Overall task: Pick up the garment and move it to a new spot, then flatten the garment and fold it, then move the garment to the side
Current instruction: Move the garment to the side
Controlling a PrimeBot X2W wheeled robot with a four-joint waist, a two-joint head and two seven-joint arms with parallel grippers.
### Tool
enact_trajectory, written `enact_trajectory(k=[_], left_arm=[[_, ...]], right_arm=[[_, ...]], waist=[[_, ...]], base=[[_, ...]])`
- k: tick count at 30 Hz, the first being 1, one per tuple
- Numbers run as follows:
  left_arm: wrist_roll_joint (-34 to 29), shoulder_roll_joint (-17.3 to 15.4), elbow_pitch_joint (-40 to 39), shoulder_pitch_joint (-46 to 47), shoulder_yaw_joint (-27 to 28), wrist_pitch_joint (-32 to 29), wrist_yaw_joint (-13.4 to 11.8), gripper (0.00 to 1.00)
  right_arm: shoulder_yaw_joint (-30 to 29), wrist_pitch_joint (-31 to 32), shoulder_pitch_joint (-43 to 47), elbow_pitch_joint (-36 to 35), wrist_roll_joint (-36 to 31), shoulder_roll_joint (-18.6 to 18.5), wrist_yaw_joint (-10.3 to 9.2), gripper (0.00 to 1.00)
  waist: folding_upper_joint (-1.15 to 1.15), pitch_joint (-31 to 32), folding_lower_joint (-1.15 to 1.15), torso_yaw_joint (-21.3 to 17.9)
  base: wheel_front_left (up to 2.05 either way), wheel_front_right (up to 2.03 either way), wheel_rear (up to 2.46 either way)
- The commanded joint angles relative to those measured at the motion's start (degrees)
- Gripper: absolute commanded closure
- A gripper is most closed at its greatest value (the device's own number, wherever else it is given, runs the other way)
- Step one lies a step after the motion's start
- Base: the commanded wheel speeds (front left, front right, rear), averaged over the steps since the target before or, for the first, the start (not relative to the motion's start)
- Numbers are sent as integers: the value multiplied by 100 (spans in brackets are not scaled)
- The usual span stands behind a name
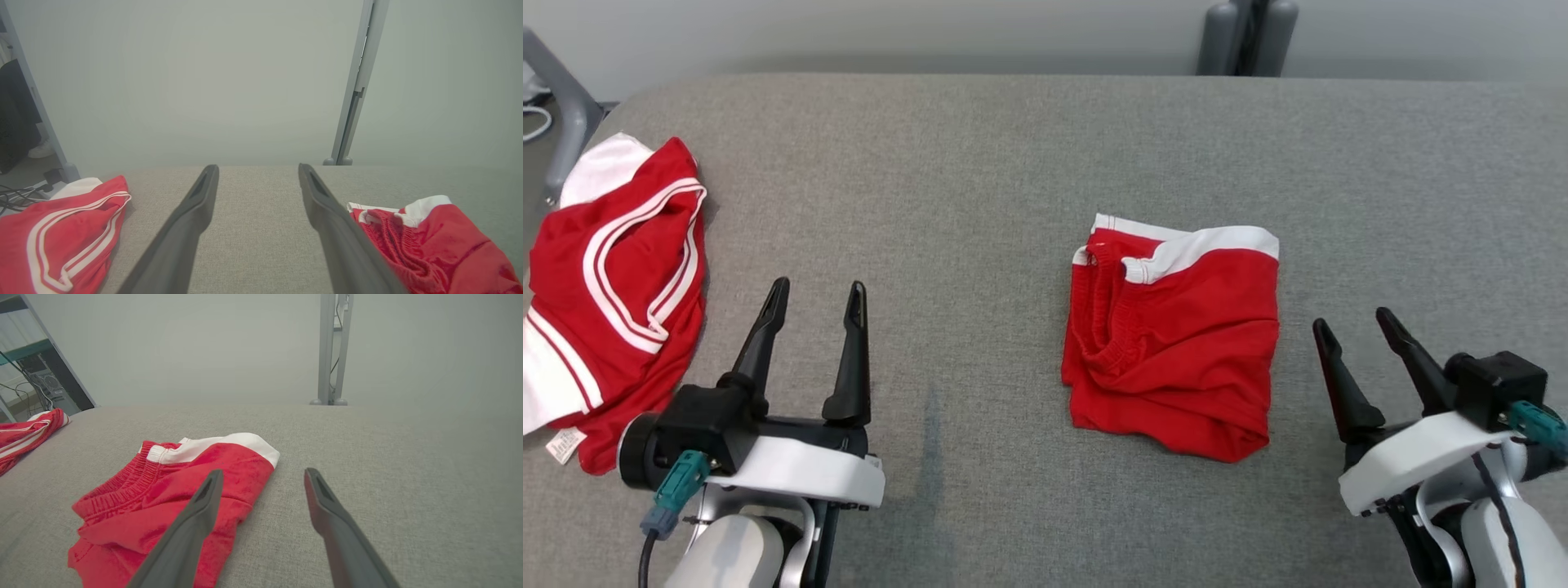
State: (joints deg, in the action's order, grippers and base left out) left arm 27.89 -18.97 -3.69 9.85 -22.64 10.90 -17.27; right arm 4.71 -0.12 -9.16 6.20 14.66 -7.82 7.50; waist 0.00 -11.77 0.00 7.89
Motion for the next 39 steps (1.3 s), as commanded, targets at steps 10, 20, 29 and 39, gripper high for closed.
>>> enact_trajectory(k=[10, 20, 29, 39], left_arm=[[-58, 269, 381, 560, -143, 248, 256, 0], [-20, 283, 588, 622, -91, 333, 340, 0], [-73, 193, 520, 600, 3, 370, 287, 0], [-115, 28, 320, 632, 26, 278, 241, 0]], right_arm=[[588, -66, -788, 1541, 423, 116, -2, 0], [1290, 306, -851, 2012, 940, 123, -1, 100], [1361, 244, -914, 1701, 732, -253, -5, 100], [1354, 387, -804, 1489, 686, -749, -4, 100]], waist=[[0, -585, 0, 331], [0, -572, 0, 278], [0, -499, 0, -63], [0, -580, 0, -784]], base=[[0, 0, 0], [0, 0, 0], [0, 0, 0], [0, 0, 0]])
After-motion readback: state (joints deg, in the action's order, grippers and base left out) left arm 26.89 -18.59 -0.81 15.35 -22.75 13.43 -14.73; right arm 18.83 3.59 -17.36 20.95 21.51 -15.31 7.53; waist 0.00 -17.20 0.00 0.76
